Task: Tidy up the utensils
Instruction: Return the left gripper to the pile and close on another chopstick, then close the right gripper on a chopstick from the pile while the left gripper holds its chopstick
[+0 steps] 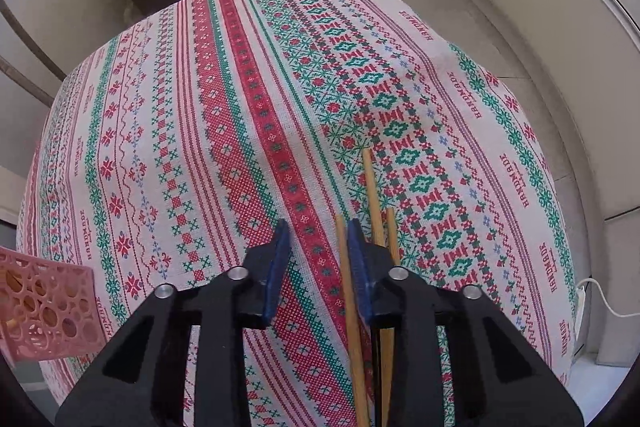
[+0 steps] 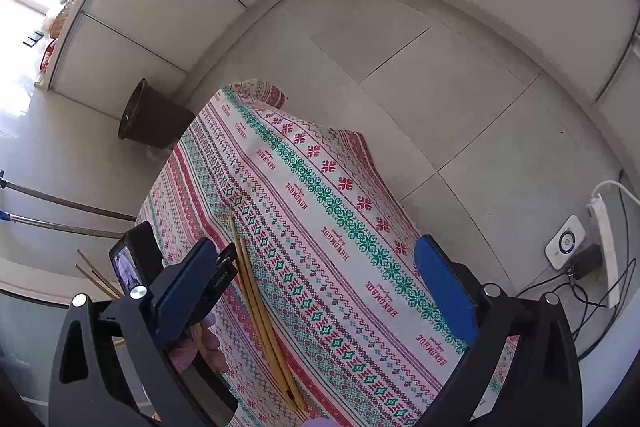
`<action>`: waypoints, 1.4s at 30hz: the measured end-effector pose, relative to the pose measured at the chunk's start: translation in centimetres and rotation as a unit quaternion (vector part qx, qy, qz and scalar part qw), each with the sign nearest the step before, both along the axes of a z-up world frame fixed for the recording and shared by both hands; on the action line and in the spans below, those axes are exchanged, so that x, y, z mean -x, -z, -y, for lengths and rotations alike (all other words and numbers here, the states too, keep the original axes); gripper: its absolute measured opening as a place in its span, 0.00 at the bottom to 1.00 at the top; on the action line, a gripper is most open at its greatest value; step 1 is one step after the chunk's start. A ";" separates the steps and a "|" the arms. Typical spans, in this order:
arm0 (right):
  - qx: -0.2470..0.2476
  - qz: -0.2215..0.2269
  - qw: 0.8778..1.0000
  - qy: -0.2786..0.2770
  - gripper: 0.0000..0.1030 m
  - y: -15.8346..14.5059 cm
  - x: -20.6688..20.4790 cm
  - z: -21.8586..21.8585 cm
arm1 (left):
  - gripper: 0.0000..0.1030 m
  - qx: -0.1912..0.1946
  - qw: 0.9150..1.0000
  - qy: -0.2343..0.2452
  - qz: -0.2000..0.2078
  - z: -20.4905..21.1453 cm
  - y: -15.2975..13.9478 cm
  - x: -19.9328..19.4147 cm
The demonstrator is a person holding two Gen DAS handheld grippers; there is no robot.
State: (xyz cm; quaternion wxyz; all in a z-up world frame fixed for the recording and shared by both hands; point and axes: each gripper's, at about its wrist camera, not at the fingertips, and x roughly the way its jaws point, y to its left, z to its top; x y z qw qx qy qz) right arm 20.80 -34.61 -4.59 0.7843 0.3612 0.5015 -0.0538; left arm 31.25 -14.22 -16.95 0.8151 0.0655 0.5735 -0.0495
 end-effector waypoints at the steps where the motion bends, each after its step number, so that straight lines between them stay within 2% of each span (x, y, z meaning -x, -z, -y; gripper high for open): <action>1: 0.000 -0.001 1.000 -0.004 0.94 0.1 -0.1 -0.3 | 0.06 0.002 1.000 0.008 -0.006 0.1 0.0 0.2; 5: 0.009 -0.012 1.000 -0.021 0.94 0.7 -0.7 -1.6 | 0.04 0.021 1.000 0.012 -0.014 -0.3 -0.2 1.2; 9: 0.011 -0.027 0.999 -0.043 0.94 1.9 -1.7 -3.3 | 0.04 0.050 0.998 0.006 -0.028 -3.0 -1.1 2.5; 16: 0.000 -0.021 0.997 -0.076 0.93 4.0 -3.6 -6.7 | 0.04 0.024 0.999 0.016 -0.037 -5.5 -1.8 7.6; 18: 0.017 -0.024 0.996 -0.087 0.88 4.3 -4.1 -7.9 | 0.04 0.025 0.999 0.015 -0.030 -6.5 -2.6 8.9; 20: 0.032 -0.030 0.994 -0.096 0.75 4.7 -4.5 -9.0 | 0.04 0.033 0.999 0.010 -0.017 -7.2 -4.0 10.4; 23: 0.035 -0.036 0.993 -0.108 0.70 5.6 -5.4 -10.3 | 0.04 0.047 0.999 0.007 0.012 -8.7 -6.7 13.0; 27: 0.052 -0.042 0.990 -0.123 0.70 6.6 -6.7 -12.1 | 0.04 0.075 0.996 0.006 0.044 -10.2 -10.1 15.6; 30: 0.067 -0.044 0.988 -0.134 0.63 7.1 -7.7 -13.3 | 0.04 0.091 0.994 0.005 0.067 -11.3 -12.2 17.8; 34: 0.107 -0.050 0.984 -0.132 0.52 7.5 -8.6 -14.1 | 0.04 0.102 0.991 0.003 0.086 -12.6 -13.5 18.2; 42: 0.157 -0.069 0.976 -0.136 0.50 9.0 -9.8 -15.6 | 0.04 0.112 0.990 -0.005 0.088 -14.3 -14.0 18.2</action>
